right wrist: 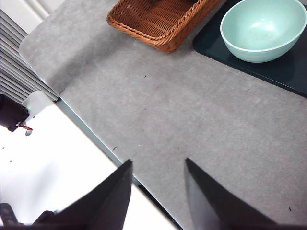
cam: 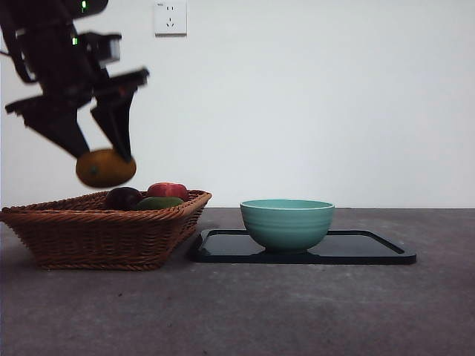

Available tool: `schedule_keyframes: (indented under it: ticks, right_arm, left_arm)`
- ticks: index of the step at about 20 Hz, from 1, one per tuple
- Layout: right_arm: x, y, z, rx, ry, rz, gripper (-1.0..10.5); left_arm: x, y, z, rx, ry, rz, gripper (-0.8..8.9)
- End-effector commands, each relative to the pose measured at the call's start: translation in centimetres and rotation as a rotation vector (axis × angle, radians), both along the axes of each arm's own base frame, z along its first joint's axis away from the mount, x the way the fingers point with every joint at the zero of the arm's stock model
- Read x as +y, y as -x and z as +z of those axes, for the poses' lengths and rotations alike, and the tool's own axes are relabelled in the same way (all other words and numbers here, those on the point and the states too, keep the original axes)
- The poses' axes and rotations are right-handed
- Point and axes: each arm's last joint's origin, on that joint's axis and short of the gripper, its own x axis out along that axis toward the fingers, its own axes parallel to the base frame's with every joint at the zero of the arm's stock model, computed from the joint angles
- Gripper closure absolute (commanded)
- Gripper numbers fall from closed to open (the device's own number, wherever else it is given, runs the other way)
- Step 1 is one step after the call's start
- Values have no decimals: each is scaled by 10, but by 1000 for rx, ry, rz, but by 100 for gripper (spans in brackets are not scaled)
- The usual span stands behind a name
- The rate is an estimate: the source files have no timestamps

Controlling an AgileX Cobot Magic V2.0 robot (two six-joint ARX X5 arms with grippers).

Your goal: Pick up the wifruite, put it on the bowl, pick up the plate, put it on desk

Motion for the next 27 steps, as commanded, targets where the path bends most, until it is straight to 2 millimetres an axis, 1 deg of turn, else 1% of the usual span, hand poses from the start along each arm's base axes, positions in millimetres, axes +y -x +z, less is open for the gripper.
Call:
schedule_keyframes:
  ticks: [1, 3, 6, 10, 14, 15, 17, 19, 20, 21, 23, 24, 27]
  right_arm:
    - [0, 0, 4, -17, -9, 0, 780]
    - [0, 0, 4, -19, -2, -15, 780]
    - [0, 0, 4, -17, -4, -17, 780]
    - [0, 0, 4, -12, -7, -21, 780]
    - [0, 0, 4, -14, -8, -21, 780]
    - [0, 0, 4, -13, -9, -21, 780]
    - [0, 0, 4, -13, -9, -22, 780]
    - [0, -1, 4, -13, -8, -22, 780]
    - [0, 0, 4, -13, -8, -22, 780]
    - [0, 0, 4, -13, -8, -22, 780]
    - [0, 0, 4, -13, -9, -22, 780]
    - [0, 0, 4, -13, -9, -22, 780]
    - [0, -1, 4, -17, -5, -28, 780]
  left_arm:
    - [-4, 0, -16, -22, -13, 29, 619]
    - [-6, 4, -30, -26, -6, 37, 619]
    - [-10, 4, -46, -32, -1, 41, 619]
    - [-13, 0, -48, -64, -4, 43, 617]
    - [-16, -4, -66, -3, -31, 40, 610]
    - [-16, -4, -67, 3, -33, 39, 556]
    - [-17, -4, -66, -3, -31, 35, 499]
    - [-18, -3, -65, -6, -29, 31, 464]
    - [-18, -3, -65, -8, -29, 31, 376]
    - [-18, -2, -63, -13, -27, 31, 312]
    - [-17, -1, -57, -31, -19, 31, 312]
    - [-16, 2, -49, -53, -9, 32, 312]
    - [-11, 16, -16, -140, 30, 25, 312]
